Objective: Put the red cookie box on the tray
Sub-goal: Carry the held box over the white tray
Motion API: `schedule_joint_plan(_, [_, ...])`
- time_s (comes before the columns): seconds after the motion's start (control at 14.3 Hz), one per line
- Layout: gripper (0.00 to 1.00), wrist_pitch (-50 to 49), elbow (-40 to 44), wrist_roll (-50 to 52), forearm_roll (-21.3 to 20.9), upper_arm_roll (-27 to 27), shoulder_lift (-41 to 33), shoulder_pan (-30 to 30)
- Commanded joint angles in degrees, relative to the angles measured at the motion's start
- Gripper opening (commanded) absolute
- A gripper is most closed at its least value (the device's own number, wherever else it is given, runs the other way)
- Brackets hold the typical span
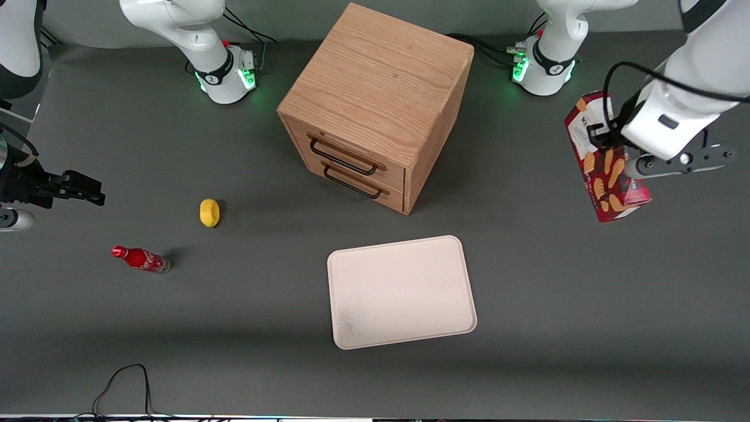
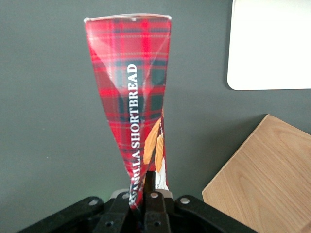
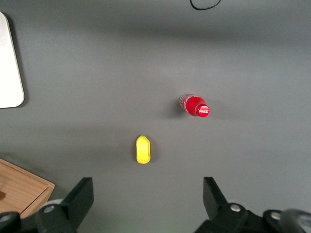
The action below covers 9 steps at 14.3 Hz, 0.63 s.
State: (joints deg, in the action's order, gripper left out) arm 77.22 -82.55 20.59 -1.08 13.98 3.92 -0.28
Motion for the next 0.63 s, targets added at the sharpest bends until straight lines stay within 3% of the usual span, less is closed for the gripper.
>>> schedule_joint_plan(0.0, [0.0, -1.2, 3.3, -0.9, 0.6, 0.1, 2.7, 0.0])
schedule_joint_plan(0.21, [0.0, -0.1, 6.4, 0.8, 1.3, 0.8, 6.0, -1.3])
schedule_joint_plan(0.56, [0.0, 5.9, 21.8, 20.3, 1.2, 5.1, 24.0, -8.7])
